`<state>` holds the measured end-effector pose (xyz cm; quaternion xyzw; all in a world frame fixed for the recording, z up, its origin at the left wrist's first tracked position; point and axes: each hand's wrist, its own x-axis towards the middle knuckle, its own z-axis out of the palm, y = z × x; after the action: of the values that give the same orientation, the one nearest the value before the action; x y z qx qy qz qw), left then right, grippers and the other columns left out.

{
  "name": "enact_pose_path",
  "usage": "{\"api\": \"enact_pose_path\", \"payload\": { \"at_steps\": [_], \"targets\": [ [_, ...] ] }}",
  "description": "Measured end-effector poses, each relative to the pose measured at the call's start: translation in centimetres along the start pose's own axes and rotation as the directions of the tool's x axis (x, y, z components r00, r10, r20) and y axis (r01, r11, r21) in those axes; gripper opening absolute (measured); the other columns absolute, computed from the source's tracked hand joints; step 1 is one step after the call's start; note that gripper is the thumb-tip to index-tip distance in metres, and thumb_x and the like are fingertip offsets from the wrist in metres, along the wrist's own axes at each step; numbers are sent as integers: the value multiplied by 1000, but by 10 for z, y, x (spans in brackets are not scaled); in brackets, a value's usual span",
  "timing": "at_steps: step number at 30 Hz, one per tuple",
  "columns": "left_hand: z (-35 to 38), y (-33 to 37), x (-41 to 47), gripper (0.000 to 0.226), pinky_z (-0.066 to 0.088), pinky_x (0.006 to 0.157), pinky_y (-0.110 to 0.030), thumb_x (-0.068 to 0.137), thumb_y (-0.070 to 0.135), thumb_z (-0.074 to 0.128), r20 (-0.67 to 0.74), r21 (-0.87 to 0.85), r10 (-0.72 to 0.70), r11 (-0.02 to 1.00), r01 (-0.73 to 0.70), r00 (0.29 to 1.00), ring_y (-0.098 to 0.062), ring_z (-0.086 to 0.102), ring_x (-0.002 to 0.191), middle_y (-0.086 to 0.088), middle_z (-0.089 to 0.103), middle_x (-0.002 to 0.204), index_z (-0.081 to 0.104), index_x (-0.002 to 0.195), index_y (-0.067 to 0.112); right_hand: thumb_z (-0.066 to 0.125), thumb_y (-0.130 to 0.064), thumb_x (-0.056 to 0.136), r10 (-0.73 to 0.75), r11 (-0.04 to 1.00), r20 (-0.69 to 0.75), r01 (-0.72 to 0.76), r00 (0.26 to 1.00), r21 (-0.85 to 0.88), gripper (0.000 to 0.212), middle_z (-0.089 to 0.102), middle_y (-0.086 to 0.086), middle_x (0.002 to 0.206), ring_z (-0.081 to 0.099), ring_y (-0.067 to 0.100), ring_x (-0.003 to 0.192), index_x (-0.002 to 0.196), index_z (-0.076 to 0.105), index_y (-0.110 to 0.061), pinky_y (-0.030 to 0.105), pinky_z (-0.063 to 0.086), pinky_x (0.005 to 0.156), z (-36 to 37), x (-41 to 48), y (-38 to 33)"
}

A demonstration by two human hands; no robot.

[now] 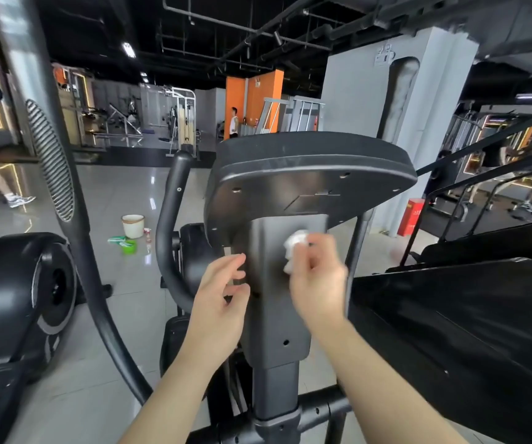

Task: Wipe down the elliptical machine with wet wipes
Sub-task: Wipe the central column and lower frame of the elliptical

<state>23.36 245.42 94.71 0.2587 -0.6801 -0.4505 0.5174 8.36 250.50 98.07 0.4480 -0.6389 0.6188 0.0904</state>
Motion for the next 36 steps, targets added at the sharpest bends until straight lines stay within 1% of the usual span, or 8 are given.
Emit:
{"api": "enact_pose_path", "payload": {
  "at_steps": [5,8,13,17,19,26,31,36],
  "targets": [
    [8,-1,-7,46,46,89,-9,99,-2,54,4,2,-22,1000,22,1000,-5,59,113,16,51,135,60,135,26,48,-20,104,124,992,-142,-121,982,33,13,69,-6,71,66,8,71,95,55,-28,11,42,61,-20,24,12],
    [10,-3,-6,48,47,92,-12,99,-3,53,-6,14,-4,1000,4,1000,-5,58,115,16,50,136,60,136,26,48,-14,104,43,999,-122,-40,992,27,18,68,-6,77,64,12,69,87,55,-18,18,46,63,-5,6,11],
    [14,-9,-5,50,47,93,-12,97,-7,53,-31,47,31,998,-29,999,-5,55,121,14,51,136,59,137,23,57,-9,101,-250,951,156,273,956,-148,17,56,-14,75,55,9,63,90,66,-18,34,51,54,13,-49,28],
    [15,-12,-9,50,48,94,-14,97,-6,53,-40,28,16,999,-15,999,-8,58,119,15,52,134,60,135,25,57,-17,100,-103,988,137,117,985,-100,22,57,-5,72,54,17,67,79,60,-22,42,52,66,-4,-11,21],
    [17,-14,-11,49,47,93,-13,98,-5,53,-50,11,-7,1000,8,999,-11,60,114,14,52,134,61,135,26,59,-18,99,-143,983,68,150,987,-109,24,55,-3,73,52,20,70,76,60,-22,43,52,67,-8,14,10],
    [17,-24,-23,48,49,95,-15,96,-9,52,-52,40,-4,999,6,999,-6,58,118,10,52,136,62,134,18,62,6,95,-572,790,187,598,799,-136,18,66,3,90,62,25,81,92,75,-6,37,55,74,8,-12,36],
    [10,-36,-32,48,49,94,-16,96,-8,53,-34,84,-12,996,15,999,-5,59,116,12,52,135,63,133,20,66,1,92,-529,755,472,645,705,-117,16,64,-1,89,64,21,75,96,76,-11,36,57,65,4,-72,80],
    [12,-45,-34,46,52,95,-25,95,-7,54,-48,81,-50,995,54,998,-8,59,116,14,54,133,64,133,19,69,-6,95,-574,775,276,620,771,-122,14,53,3,73,55,23,65,85,75,-13,36,51,56,14,-14,28]
  ]
}}
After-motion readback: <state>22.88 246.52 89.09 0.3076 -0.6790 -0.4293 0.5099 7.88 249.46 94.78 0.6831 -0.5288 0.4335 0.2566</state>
